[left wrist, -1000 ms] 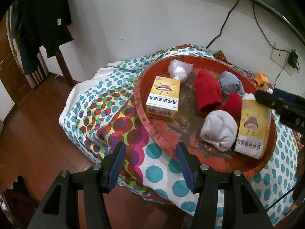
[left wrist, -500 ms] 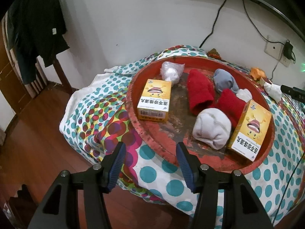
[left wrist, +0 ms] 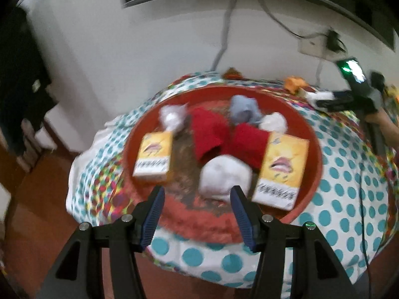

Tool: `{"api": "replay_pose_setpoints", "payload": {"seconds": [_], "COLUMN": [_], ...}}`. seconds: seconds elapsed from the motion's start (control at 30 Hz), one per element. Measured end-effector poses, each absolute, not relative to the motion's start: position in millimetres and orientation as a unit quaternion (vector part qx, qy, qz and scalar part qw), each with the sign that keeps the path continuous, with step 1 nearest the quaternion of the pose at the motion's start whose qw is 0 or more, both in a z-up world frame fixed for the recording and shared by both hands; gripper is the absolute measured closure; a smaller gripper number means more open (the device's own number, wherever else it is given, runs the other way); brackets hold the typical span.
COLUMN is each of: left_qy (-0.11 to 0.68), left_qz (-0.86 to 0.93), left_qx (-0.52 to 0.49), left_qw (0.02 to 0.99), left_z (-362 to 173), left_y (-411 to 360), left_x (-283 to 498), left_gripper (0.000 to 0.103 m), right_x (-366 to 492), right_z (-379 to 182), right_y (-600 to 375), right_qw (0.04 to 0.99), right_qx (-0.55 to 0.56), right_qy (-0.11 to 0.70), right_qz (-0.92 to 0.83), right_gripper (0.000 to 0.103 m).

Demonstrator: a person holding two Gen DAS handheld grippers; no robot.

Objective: Organize objects
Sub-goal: 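Grasp the white rolled towel with the right tool and lift it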

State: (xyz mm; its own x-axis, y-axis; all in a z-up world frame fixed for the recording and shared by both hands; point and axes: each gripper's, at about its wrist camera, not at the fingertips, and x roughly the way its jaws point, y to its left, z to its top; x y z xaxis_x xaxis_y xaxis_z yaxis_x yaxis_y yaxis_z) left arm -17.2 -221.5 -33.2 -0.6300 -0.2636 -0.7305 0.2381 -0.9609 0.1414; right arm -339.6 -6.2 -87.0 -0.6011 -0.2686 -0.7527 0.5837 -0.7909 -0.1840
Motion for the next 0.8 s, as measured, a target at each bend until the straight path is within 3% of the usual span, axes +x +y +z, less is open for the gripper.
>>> {"api": "replay_pose_setpoints", "payload": {"seconds": [0.1,0.17,0.2,0.23,0.67,0.8], "left_qy": [-0.06,-0.075,-0.08,-0.085,-0.069,-0.114], "left_qz": [-0.903,-0.904,-0.904,-0.905,-0.889,-0.869], "left_qx": [0.409,0.41,0.411,0.409,0.433,0.452], "left_qw": [0.115,0.094,0.089,0.078,-0.132,-0.167], "left_z": [-21,-14,-13,-11,-28,-48], "left_y": [-198,-183,-177,-168,-67,-42], "left_x": [-43,-63,-71,-82,-238,-289], "left_gripper": [0.047,0.047,0.047,0.047,0.047,0.047], "right_x": [-348,-352,-353,-352,-295,-285], "right_z": [-96,-101,-102,-101,-96,-98], "right_y": [-4,0,1,3,107,124], "right_qw": [0.256,0.267,0.285,0.294,0.278,0.295], "right_qx": [0.374,0.381,0.392,0.394,0.422,0.424], "right_qy": [0.2,0.183,0.168,0.155,0.104,0.073], "right_qz": [-0.869,-0.866,-0.859,-0.857,-0.857,-0.853], "right_gripper": [0.02,0.036,0.053,0.063,0.067,0.067]}}
